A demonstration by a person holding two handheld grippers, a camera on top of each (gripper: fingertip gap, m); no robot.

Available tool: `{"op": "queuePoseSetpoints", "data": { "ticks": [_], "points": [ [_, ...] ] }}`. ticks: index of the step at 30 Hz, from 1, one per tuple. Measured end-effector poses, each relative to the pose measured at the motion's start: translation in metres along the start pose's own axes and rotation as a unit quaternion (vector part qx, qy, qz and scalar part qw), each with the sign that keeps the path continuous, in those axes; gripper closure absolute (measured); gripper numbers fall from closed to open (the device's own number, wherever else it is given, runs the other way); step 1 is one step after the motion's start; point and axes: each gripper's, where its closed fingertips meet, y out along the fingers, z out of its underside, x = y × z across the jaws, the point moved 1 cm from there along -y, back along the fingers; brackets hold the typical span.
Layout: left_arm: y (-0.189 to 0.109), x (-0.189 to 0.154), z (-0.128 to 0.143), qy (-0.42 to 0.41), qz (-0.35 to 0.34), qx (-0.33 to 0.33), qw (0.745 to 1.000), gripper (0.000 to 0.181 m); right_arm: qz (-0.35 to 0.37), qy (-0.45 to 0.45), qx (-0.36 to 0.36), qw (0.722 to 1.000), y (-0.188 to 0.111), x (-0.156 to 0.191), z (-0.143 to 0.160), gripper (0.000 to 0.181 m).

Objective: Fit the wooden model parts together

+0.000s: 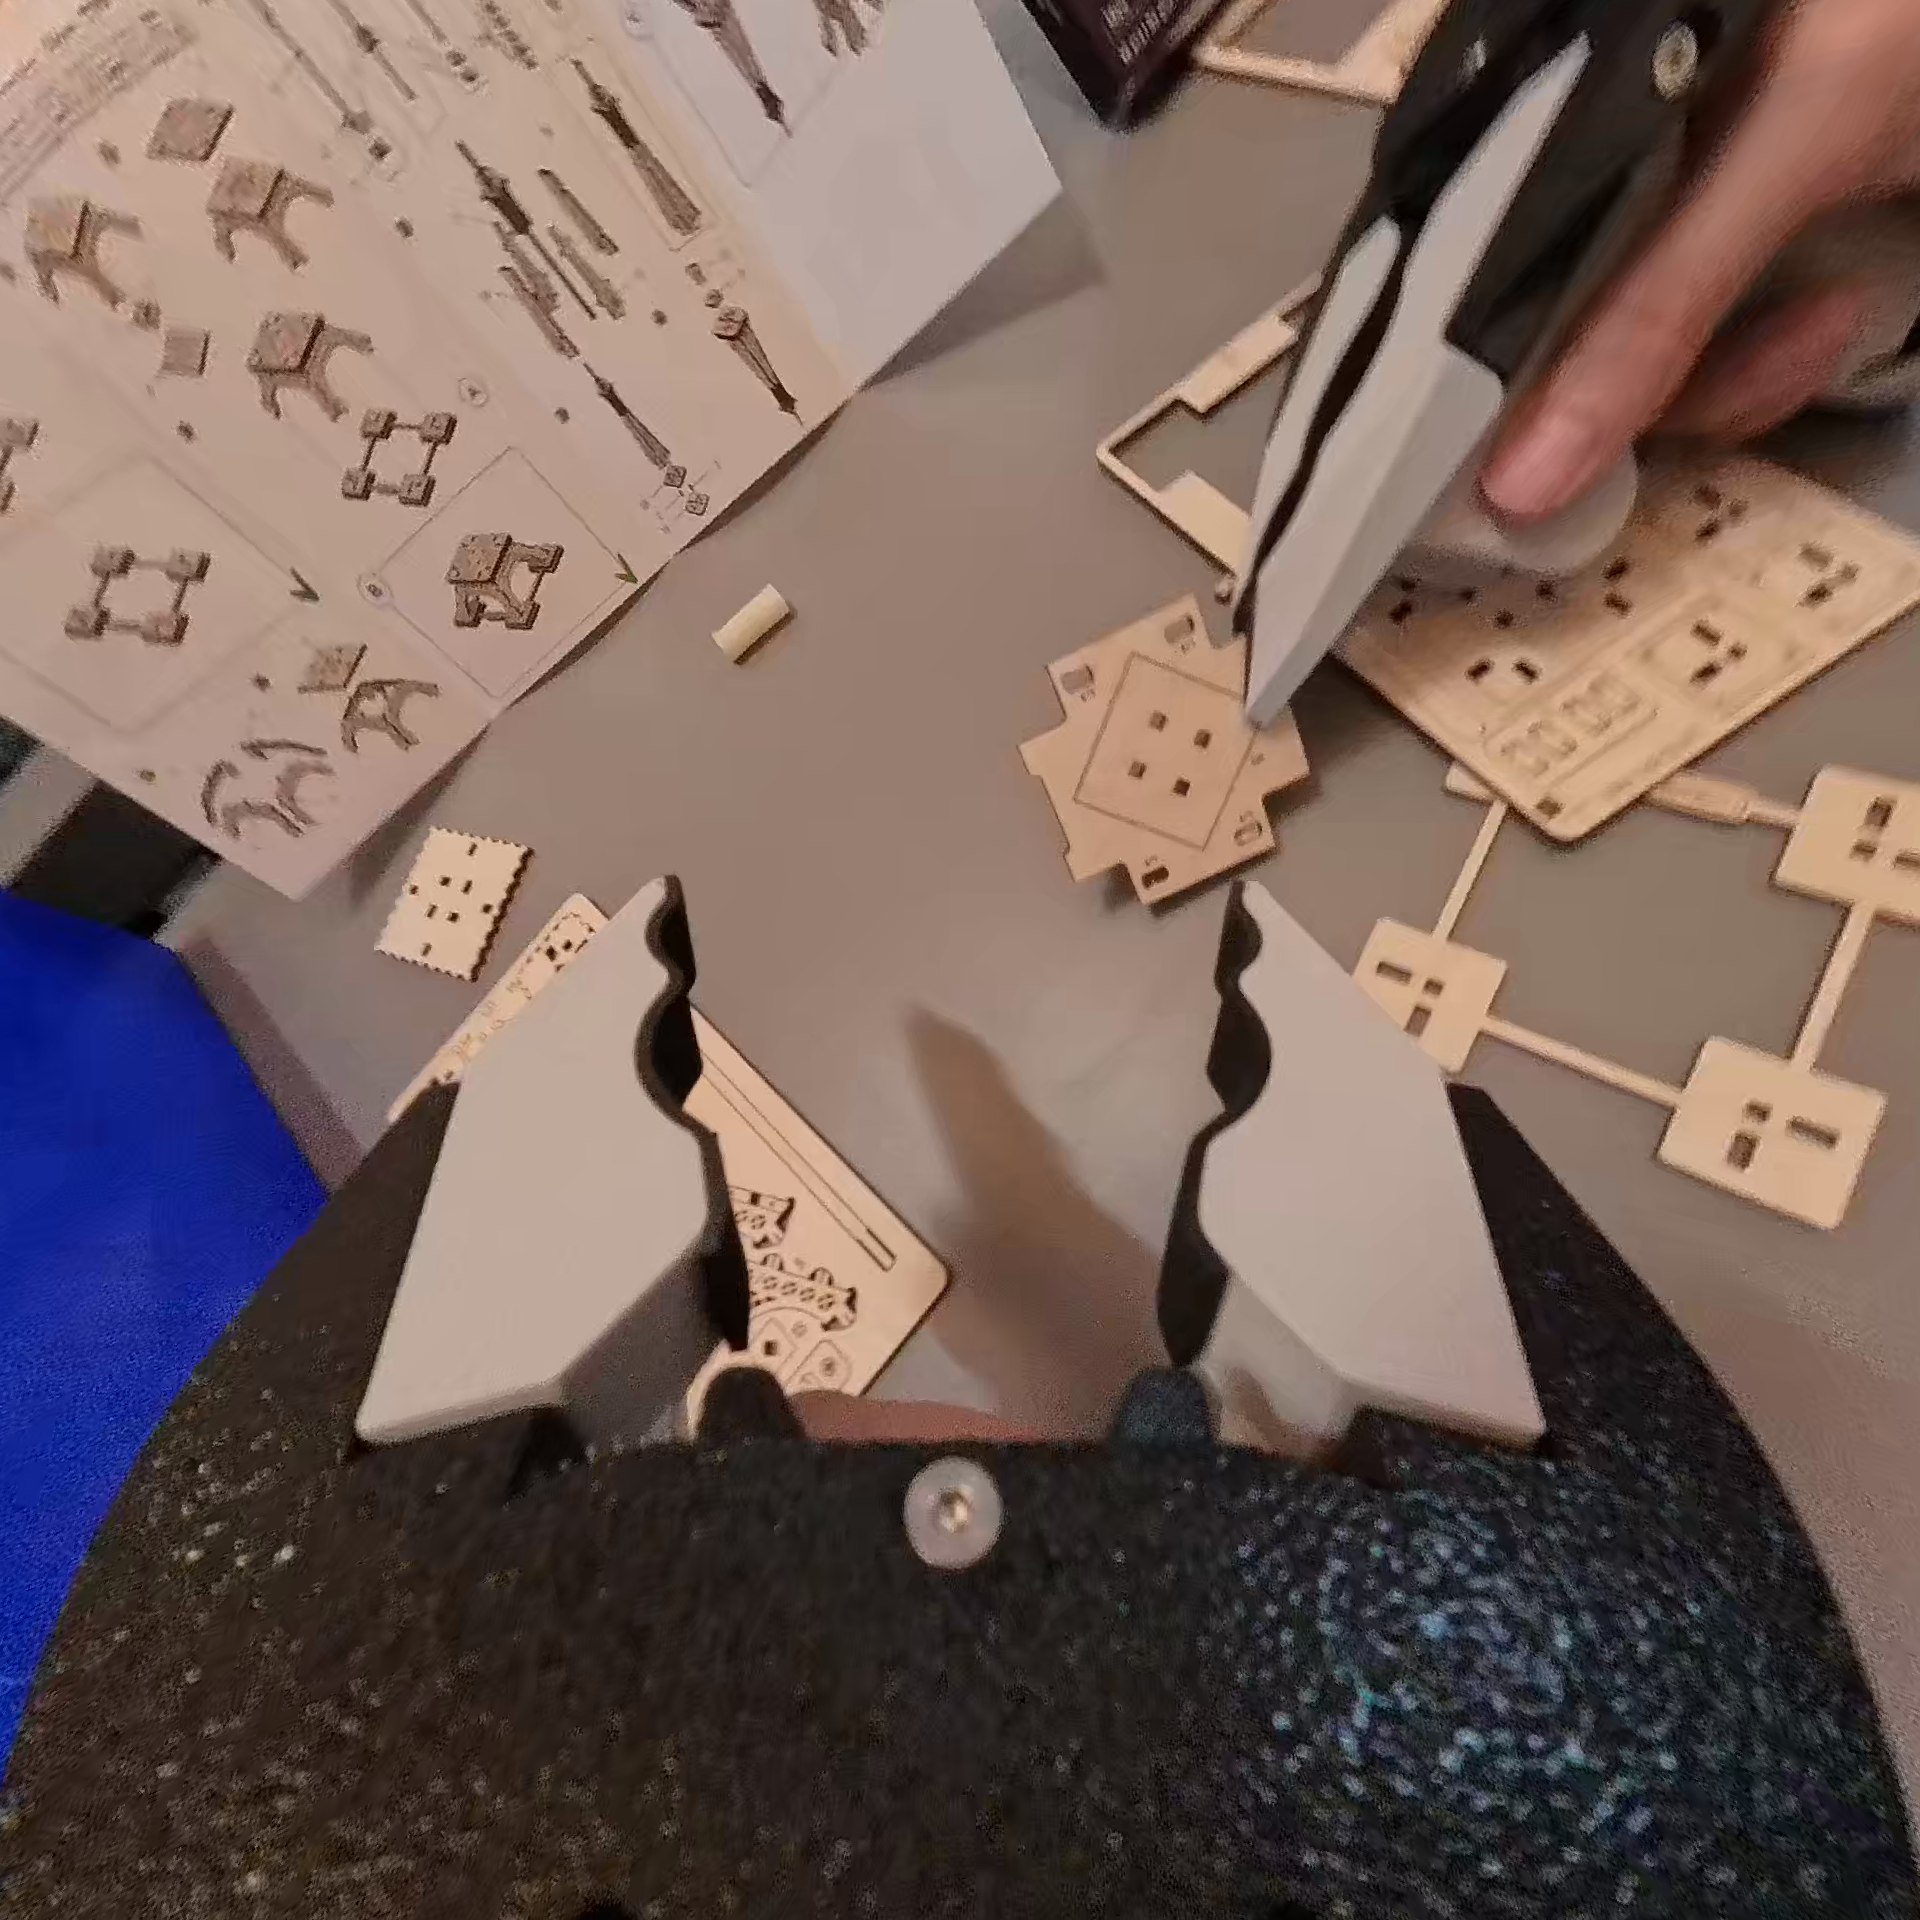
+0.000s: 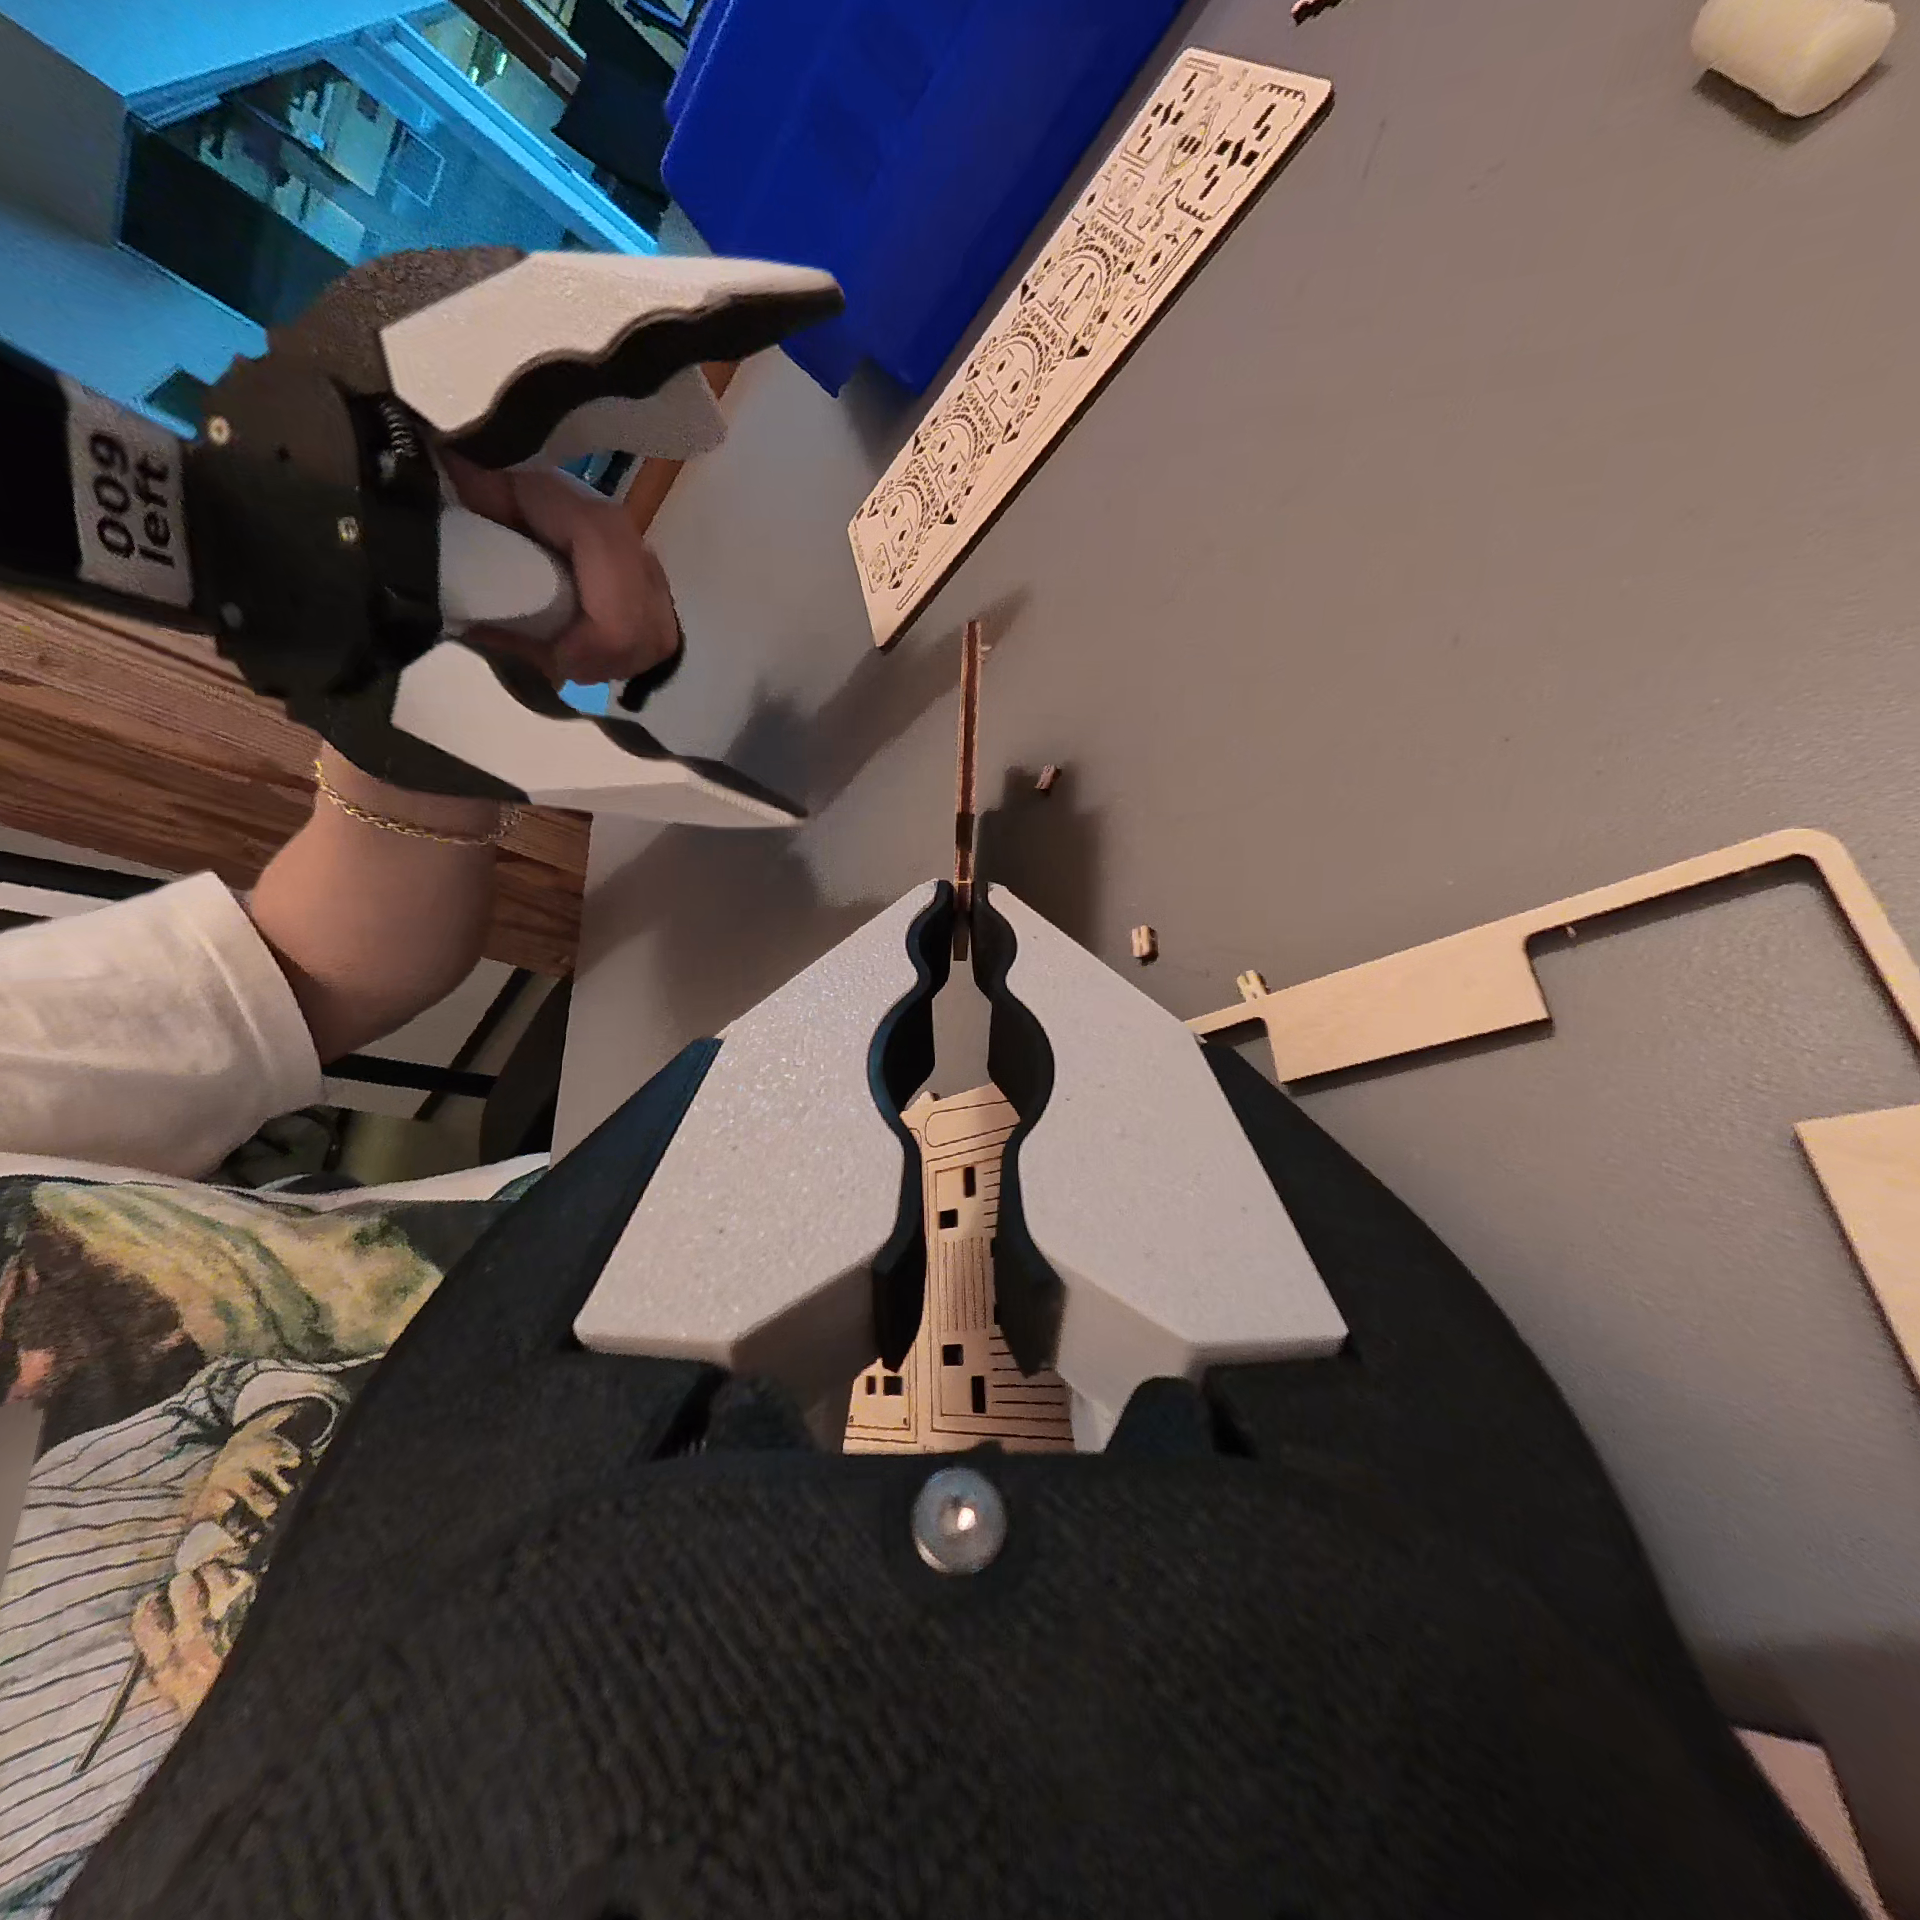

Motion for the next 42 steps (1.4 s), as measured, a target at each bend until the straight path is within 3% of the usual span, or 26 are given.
{"op": "queuePoseSetpoints", "data": {
  "ticks": [4, 7, 9, 11, 13, 16, 18, 20, 23, 26, 27, 28, 30, 31, 33, 34, 35, 37, 40, 42],
  "points": [
    [-0.009, 0.005, -0.007, -0.083, 0.034, -0.053, 0.995, 0.095, -0.021, -0.036, 0.004, 0.999, 0.001, 0.012, 0.001, 0.181],
    [-0.022, 0.003, -0.015, -0.169, 0.101, -0.106, 0.975, 0.112, -0.006, -0.179, -0.012, 0.984, -0.006, 0.035, -0.002, 0.181],
    [-0.030, 0.008, -0.018, -0.233, 0.129, -0.136, 0.954, 0.117, 0.036, -0.283, -0.012, 0.958, -0.011, 0.048, -0.001, 0.181],
    [-0.033, 0.008, -0.015, -0.261, 0.154, -0.136, 0.943, 0.122, 0.130, -0.427, 0.001, 0.895, -0.022, 0.046, 0.004, 0.180],
    [-0.030, 0.013, -0.010, -0.253, 0.138, -0.120, 0.950, 0.129, 0.266, -0.520, 0.010, 0.811, -0.044, 0.031, -0.003, 0.180],
    [-0.024, 0.012, -0.010, -0.230, 0.127, -0.108, 0.959, 0.141, 0.348, -0.652, -0.038, 0.673, -0.061, 0.043, -0.012, 0.181],
    [-0.019, 0.004, -0.014, -0.223, 0.148, -0.099, 0.958, 0.148, 0.379, -0.699, -0.010, 0.606, -0.056, 0.039, -0.008, 0.181],
    [-0.010, 0.003, -0.010, -0.210, 0.139, -0.067, 0.965, 0.154, 0.416, -0.707, 0.032, 0.572, -0.055, 0.023, -0.005, 0.181],
    [-0.003, -0.004, -0.011, -0.148, 0.133, -0.046, 0.979, 0.169, 0.432, -0.688, -0.003, 0.584, -0.058, 0.027, -0.016, 0.181],
    [0.006, -0.008, -0.004, -0.098, 0.111, -0.003, 0.989, 0.164, 0.475, -0.697, -0.018, 0.537, -0.072, 0.028, -0.027, 0.181],
    [0.008, -0.008, -0.004, -0.091, 0.102, -0.001, 0.991, 0.162, 0.476, -0.695, -0.020, 0.539, -0.075, 0.027, -0.028, 0.181],
    [0.008, -0.010, -0.007, -0.086, 0.101, -0.007, 0.991, 0.161, 0.471, -0.683, -0.026, 0.558, -0.076, 0.027, -0.028, 0.181],
    [0.007, -0.013, -0.016, -0.088, 0.092, -0.039, 0.991, 0.147, 0.459, -0.632, -0.081, 0.619, -0.083, 0.033, -0.035, 0.181],
    [0.006, -0.014, -0.021, -0.095, 0.087, -0.057, 0.990, 0.147, 0.431, -0.590, -0.111, 0.674, -0.084, 0.036, -0.037, 0.181],
    [0.002, -0.013, -0.027, -0.109, 0.077, -0.089, 0.987, 0.148, 0.334, -0.425, -0.156, 0.827, -0.079, 0.030, -0.039, 0.180],
    [0.001, -0.012, -0.029, -0.111, 0.072, -0.101, 0.986, 0.149, 0.257, -0.336, -0.184, 0.887, -0.072, 0.032, -0.040, 0.180],
    [-0.001, -0.010, -0.030, -0.111, 0.064, -0.107, 0.986, 0.151, 0.180, -0.249, -0.212, 0.928, -0.068, 0.034, -0.043, 0.180],
    [-0.003, -0.010, -0.030, -0.108, 0.057, -0.111, 0.986, 0.154, 0.091, -0.105, -0.219, 0.966, -0.059, 0.025, -0.046, 0.180],
    [0.000, -0.018, -0.029, -0.105, 0.062, -0.111, 0.986, 0.160, 0.068, -0.030, -0.174, 0.982, -0.040, 0.008, -0.039, 0.180],
    [0.005, -0.024, -0.024, -0.086, 0.056, -0.098, 0.990, 0.165, 0.037, -0.001, -0.189, 0.981, -0.033, 0.011, -0.043, 0.180]
  ]
}}
